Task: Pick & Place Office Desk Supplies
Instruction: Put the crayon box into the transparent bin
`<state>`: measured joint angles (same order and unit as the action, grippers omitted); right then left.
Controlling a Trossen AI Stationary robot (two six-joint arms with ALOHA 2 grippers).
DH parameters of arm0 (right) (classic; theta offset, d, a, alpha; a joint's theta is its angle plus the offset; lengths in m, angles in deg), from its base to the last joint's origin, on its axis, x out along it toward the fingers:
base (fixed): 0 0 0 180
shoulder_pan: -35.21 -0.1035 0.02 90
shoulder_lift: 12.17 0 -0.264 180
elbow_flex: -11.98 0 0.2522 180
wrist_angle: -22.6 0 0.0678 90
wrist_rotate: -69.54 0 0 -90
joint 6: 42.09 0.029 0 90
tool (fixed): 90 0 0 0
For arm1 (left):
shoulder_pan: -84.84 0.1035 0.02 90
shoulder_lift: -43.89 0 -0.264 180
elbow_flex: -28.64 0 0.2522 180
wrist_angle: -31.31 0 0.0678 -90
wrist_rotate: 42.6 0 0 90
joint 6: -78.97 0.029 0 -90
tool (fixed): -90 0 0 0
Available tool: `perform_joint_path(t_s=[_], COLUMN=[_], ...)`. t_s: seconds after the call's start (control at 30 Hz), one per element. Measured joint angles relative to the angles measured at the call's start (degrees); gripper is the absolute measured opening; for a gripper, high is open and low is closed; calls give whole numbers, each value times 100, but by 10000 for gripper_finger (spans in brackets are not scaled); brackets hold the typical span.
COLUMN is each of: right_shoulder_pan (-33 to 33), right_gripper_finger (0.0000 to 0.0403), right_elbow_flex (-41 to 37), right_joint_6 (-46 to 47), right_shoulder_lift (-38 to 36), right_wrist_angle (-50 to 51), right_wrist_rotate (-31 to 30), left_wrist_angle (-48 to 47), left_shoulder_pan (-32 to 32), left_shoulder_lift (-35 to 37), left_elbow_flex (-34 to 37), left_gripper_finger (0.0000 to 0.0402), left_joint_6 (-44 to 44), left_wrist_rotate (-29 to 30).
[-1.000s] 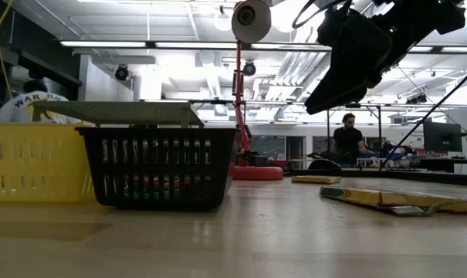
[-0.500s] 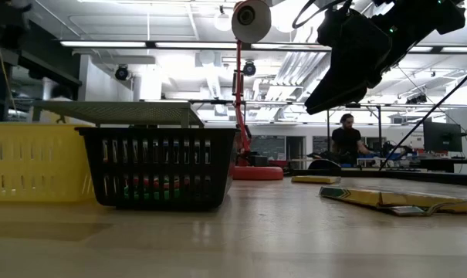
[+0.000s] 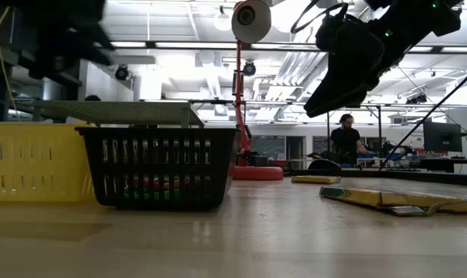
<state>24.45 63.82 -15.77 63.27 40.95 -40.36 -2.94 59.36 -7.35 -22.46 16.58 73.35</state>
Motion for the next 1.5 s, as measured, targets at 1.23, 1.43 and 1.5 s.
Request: perform_joint_path(t_s=[1.23, 1.43, 1.5], right_shoulder_pan=[-11, -46, -118], right_gripper_finger=[146, 146, 146], right_elbow_flex=[-2, -1, -4], right_joint_6=[1168, 1204, 1277], right_shoulder_lift=[0, -2, -2], right_wrist_angle=[1270, 1482, 1604], right_wrist_rotate=[43, 32, 28], left_wrist_angle=[2490, 2520, 2415], left_shoulder_pan=[1717, 1561, 1530], left_shoulder_lift=[-3478, -4138, -4300], left_elbow_flex=[-1936, -2519, -2657], left_gripper_finger=[99, 99, 99], left_joint_6=[3625, 4348, 4610], left_wrist_rotate=[-3014, -2941, -2828])
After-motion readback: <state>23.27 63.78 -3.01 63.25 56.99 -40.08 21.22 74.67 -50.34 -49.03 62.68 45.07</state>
